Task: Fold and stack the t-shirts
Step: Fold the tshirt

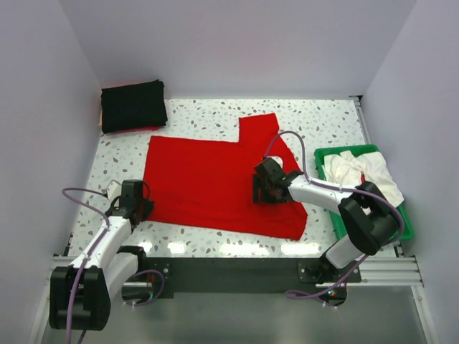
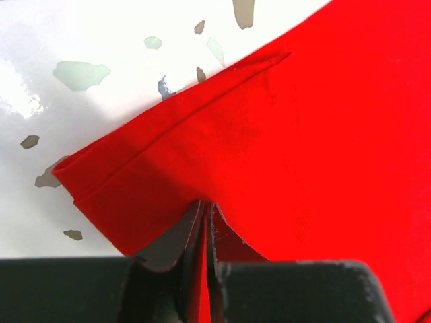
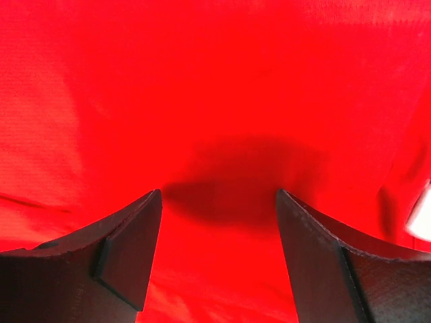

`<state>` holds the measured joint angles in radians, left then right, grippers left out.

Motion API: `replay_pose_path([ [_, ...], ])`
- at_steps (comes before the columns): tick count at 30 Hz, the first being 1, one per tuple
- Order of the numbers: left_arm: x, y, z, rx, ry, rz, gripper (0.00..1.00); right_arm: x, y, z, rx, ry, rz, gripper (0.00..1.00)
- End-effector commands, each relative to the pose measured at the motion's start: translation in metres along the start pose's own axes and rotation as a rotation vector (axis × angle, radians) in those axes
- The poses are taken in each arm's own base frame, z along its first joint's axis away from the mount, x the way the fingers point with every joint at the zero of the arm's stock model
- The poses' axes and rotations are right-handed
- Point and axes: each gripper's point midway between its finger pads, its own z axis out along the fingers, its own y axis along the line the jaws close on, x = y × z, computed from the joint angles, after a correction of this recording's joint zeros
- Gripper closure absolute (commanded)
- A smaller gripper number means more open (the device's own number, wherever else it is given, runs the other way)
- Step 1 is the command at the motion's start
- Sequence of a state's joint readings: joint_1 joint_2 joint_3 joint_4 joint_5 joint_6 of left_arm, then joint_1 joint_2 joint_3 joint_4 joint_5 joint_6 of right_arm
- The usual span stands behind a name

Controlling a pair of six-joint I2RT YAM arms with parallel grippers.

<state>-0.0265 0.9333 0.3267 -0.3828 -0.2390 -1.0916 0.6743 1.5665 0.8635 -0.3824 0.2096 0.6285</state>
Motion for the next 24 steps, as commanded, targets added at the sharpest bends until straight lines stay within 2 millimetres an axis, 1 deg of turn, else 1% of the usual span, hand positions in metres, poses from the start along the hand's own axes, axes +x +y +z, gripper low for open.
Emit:
replay_pose_path([
  [1, 0.020, 0.031, 0.001, -0.087, 0.055, 0.002, 0.89, 0.013, -0.002, -0.006, -0.026, -0.003, 0.038, 0.28],
  [3, 0.018, 0.031, -0.002, -0.078, 0.043, -0.012, 0.88, 0.029, -0.010, -0.004, -0.016, 0.024, 0.030, 0.28],
  [5, 0.019, 0.032, -0.004, -0.083, 0.045, -0.014, 0.87, 0.038, -0.014, -0.005, -0.015, 0.040, 0.026, 0.28],
  [6, 0.018, 0.030, -0.005, -0.074, 0.042, -0.022, 0.86, 0.044, -0.019, -0.006, -0.009, 0.051, 0.026, 0.28],
  [8, 0.020, 0.028, -0.008, -0.063, 0.056, -0.020, 0.81, 0.045, -0.022, -0.012, -0.010, 0.041, 0.031, 0.28],
  [10, 0.018, 0.021, -0.012, -0.045, 0.062, -0.024, 0.76, 0.039, -0.025, -0.021, -0.002, 0.019, 0.024, 0.28],
  [11, 0.018, 0.016, -0.014, -0.031, 0.069, -0.023, 0.71, 0.036, -0.025, -0.024, -0.003, 0.010, 0.021, 0.27],
  [12, 0.017, 0.015, -0.017, -0.032, 0.075, -0.012, 0.68, 0.032, -0.024, -0.027, -0.004, 0.002, 0.015, 0.27],
  [13, 0.008, 0.001, -0.023, 0.002, 0.060, -0.009, 0.64, 0.023, -0.019, -0.032, -0.012, -0.010, 0.006, 0.27],
  [14, 0.002, -0.004, -0.027, 0.005, 0.049, 0.000, 0.56, 0.017, -0.018, -0.034, -0.010, -0.022, 0.000, 0.26],
  [15, -0.005, -0.010, -0.031, 0.014, 0.033, 0.024, 0.53, -0.003, -0.008, -0.041, -0.027, -0.062, -0.002, 0.26],
  [16, -0.023, -0.031, -0.041, 0.057, -0.007, 0.024, 0.47, -0.012, -0.008, -0.044, -0.015, -0.078, -0.020, 0.25],
  [17, -0.035, -0.040, -0.041, 0.062, -0.045, 0.043, 0.45, -0.023, -0.006, -0.045, -0.009, -0.090, -0.022, 0.25],
  [18, -0.055, -0.063, -0.051, 0.106, -0.094, 0.032, 0.42, -0.047, 0.004, -0.055, -0.031, -0.135, -0.024, 0.26],
  [19, -0.067, -0.075, -0.053, 0.119, -0.122, 0.035, 0.41, -0.060, 0.008, -0.057, -0.044, -0.154, -0.013, 0.26],
  [20, -0.078, -0.090, -0.045, 0.123, -0.156, 0.063, 0.42, -0.075, 0.003, -0.055, -0.043, -0.170, 0.017, 0.26],
  [21, -0.096, -0.115, -0.050, 0.164, -0.194, 0.059, 0.43, -0.097, 0.009, -0.059, -0.070, -0.206, 0.038, 0.26],
  [22, -0.104, -0.127, -0.047, 0.167, -0.210, 0.067, 0.44, -0.114, 0.011, -0.059, -0.097, -0.237, 0.052, 0.27],
  [23, -0.118, -0.144, -0.043, 0.187, -0.251, 0.108, 0.48, -0.130, 0.002, -0.056, -0.104, -0.247, 0.089, 0.27],
  [24, -0.130, -0.164, -0.031, 0.161, -0.259, 0.123, 0.51, -0.147, 0.002, -0.050, -0.100, -0.258, 0.102, 0.27],
])
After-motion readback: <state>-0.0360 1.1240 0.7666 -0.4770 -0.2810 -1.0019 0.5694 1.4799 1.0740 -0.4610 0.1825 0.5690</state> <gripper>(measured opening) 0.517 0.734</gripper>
